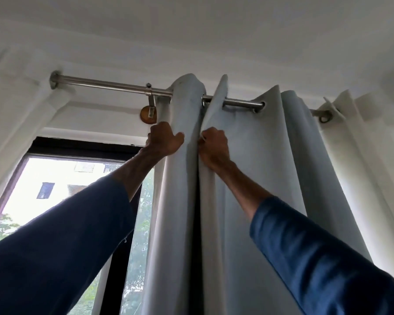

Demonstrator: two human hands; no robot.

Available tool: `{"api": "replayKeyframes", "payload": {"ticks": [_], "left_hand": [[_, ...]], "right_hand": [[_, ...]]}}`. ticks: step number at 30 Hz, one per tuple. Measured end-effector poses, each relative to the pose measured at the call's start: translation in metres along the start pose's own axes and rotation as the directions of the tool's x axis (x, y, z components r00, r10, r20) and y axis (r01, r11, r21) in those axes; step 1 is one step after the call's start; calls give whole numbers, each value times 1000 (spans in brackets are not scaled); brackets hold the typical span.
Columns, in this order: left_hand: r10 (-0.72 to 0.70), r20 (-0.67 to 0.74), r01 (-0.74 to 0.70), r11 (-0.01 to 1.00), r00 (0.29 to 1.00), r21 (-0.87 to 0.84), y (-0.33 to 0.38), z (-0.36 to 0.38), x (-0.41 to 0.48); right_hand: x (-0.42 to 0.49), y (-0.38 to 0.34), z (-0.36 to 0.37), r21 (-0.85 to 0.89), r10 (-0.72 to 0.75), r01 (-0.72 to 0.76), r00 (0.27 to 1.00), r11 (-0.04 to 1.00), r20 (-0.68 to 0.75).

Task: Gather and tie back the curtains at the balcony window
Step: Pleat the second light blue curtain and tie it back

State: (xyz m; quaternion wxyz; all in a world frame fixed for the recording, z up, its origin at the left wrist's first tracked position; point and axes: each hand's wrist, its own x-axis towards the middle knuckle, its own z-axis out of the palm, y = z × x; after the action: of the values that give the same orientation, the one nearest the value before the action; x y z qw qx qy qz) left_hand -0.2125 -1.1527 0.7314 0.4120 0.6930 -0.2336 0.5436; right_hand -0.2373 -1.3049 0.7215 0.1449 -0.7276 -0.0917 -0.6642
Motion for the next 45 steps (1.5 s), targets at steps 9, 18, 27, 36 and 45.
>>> {"api": "replayKeyframes", "payload": {"ticks": [9,18,27,36,45], "left_hand": [[1,-6,-2,989,1000,-150,18,16,10],[12,12,-9,978,1000,-209,72,50,-4],[38,63,-40,998,997,42,44,50,-14],[209,48,-208,978,977,-17,16,62,-23],[292,139,-294,956,946,-9,13,48,-11]], "right_hand": [[-3,-12,8,33,-234,232,969,972,80],[-22,30,-12,-70,-130,129,991,989,-12],[-52,65,-56,7,-207,207,978,978,-5],[2,159,-110,-72,393,-400,915,914,-94],[19,35,-30,-327,-152,150,988,933,20]]}}
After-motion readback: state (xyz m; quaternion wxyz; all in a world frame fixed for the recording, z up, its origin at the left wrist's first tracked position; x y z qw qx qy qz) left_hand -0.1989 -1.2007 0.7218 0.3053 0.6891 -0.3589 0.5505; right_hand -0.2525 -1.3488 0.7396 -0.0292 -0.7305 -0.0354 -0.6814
